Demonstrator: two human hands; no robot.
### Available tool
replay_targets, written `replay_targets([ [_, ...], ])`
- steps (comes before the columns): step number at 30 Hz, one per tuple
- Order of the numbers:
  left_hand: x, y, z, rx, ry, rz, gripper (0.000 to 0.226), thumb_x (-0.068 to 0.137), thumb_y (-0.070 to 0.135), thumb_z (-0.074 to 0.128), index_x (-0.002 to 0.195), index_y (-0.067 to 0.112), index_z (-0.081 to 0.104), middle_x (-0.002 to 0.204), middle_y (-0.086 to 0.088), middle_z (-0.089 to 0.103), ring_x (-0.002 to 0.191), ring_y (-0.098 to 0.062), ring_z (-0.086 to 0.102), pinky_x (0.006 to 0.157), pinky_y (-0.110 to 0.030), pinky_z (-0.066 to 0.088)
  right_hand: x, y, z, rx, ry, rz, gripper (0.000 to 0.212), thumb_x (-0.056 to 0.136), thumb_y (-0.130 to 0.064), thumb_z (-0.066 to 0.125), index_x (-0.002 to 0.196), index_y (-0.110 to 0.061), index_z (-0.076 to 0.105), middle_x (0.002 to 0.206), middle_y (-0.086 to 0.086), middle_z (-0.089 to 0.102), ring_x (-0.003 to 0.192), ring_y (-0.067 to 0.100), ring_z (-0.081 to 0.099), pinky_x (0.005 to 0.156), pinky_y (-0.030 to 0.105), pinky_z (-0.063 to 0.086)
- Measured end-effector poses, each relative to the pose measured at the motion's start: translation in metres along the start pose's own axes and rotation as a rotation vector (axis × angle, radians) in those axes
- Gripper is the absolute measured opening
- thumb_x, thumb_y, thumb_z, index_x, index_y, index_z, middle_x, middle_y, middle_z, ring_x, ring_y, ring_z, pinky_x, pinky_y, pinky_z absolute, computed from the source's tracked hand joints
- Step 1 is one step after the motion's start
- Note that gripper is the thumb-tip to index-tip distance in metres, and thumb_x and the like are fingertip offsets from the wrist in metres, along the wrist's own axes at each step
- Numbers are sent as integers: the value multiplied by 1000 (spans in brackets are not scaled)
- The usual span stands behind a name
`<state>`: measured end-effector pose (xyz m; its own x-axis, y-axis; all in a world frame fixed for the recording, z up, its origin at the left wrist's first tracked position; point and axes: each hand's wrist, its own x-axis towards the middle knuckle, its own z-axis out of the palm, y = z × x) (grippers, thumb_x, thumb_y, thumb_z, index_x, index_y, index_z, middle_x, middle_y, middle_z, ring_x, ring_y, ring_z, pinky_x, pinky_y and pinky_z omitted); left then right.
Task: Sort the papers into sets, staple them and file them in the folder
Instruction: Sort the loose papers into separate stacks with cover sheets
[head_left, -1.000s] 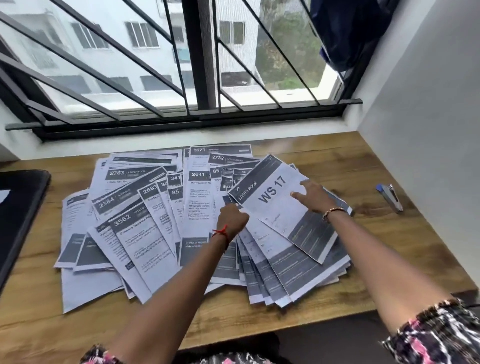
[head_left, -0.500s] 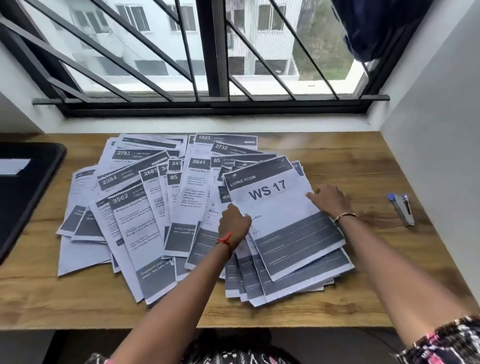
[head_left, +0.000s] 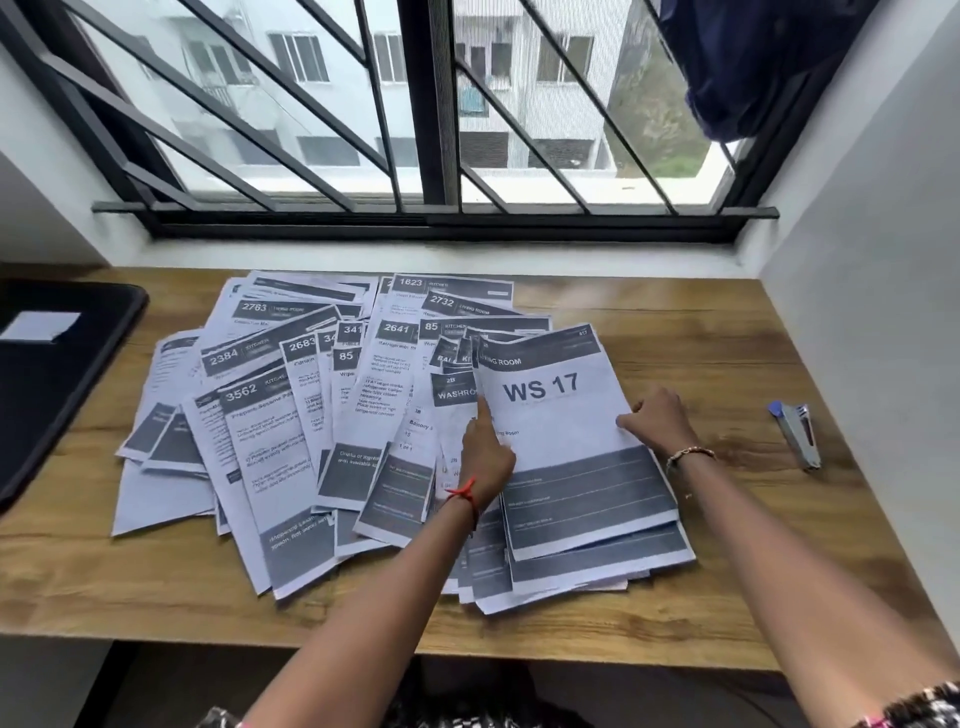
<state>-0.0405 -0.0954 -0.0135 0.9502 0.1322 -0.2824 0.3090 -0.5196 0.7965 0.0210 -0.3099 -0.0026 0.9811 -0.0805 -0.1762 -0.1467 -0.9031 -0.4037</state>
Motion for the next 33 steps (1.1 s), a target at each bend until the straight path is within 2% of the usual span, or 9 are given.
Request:
replay_targets([
  [5, 8, 1, 1, -31, 105, -59, 75, 73, -11, 47, 143, 0, 23, 119, -22, 53, 110, -37, 51, 93, -38, 45, 0, 0, 5, 58, 48, -24, 46, 63, -4, 62, 41, -17, 24, 54, 3, 19, 58, 18, 22, 47, 28, 15],
  [9, 4, 3, -5, 118, 186, -147, 45, 76, -1, 53, 120, -2, 47, 121, -19, 42, 114, -35, 40, 91, -34, 38, 0, -6, 12, 26, 32, 2, 37, 65, -8, 62, 39, -13, 36, 44, 7, 28, 50, 23, 31, 53, 28, 25],
  [12, 1, 0, -10, 199, 214, -249, 42, 79, 10, 58, 119, 3, 45, 131, -17, 28, 119, -33, 28, 97, -36, 32, 4, -8, 19, 41, 16, 39, 16, 64, -9, 62, 52, 1, 60, 57, 18, 59, 62, 34, 59, 56, 29, 39],
  [14, 2, -2, -13, 169, 205, -280, 54, 80, 13, 60, 128, 3, 37, 133, -19, 29, 122, -34, 28, 101, -39, 30, 4, -12, 22, 38, 3, 23, 14, 65, -8, 61, 61, 4, 64, 66, 20, 64, 69, 33, 62, 57, 30, 44],
  [18, 3, -4, -15, 167, 187, -239, 69, 81, 7, 58, 139, -1, 23, 138, -18, 32, 128, -35, 28, 105, -43, 26, 2, -17, 22, 36, -36, 31, 20, 72, -16, 61, 61, -1, 53, 65, 15, 47, 65, 25, 49, 50, 25, 28],
  [23, 6, -12, -18, 175, 163, -93, 73, 80, 1, 55, 144, 3, 21, 138, -15, 33, 124, -35, 36, 97, -44, 36, 4, -19, 24, 108, -69, 70, 41, 74, -26, 65, 51, -17, 32, 57, 3, 34, 66, 20, 40, 56, 27, 28],
  [28, 11, -16, -28, 76, 120, -32, 77, 81, -11, 48, 148, 2, 11, 138, -22, 35, 126, -34, 36, 96, -24, 27, 1, -25, 22, 229, -10, 107, 46, 75, -17, 68, 47, -14, 32, 49, -1, 28, 47, 15, 29, 46, 27, 19],
  [31, 18, -18, -32, 9, 144, -69, 64, 86, -4, 54, 143, -3, 25, 129, -24, 50, 119, -35, 48, 93, -29, 36, 3, -26, 25, 324, -22, 176, 33, 74, -17, 71, 52, -8, 47, 53, 3, 42, 49, 16, 38, 46, 26, 23],
  [33, 23, -21, -33, -39, 165, -67, 47, 87, 3, 59, 130, -4, 41, 121, -23, 56, 114, -36, 54, 89, -32, 42, 3, -27, 26, 390, -17, 194, 20, 74, -16, 72, 71, 2, 63, 67, 8, 56, 64, 20, 52, 47, 24, 29],
])
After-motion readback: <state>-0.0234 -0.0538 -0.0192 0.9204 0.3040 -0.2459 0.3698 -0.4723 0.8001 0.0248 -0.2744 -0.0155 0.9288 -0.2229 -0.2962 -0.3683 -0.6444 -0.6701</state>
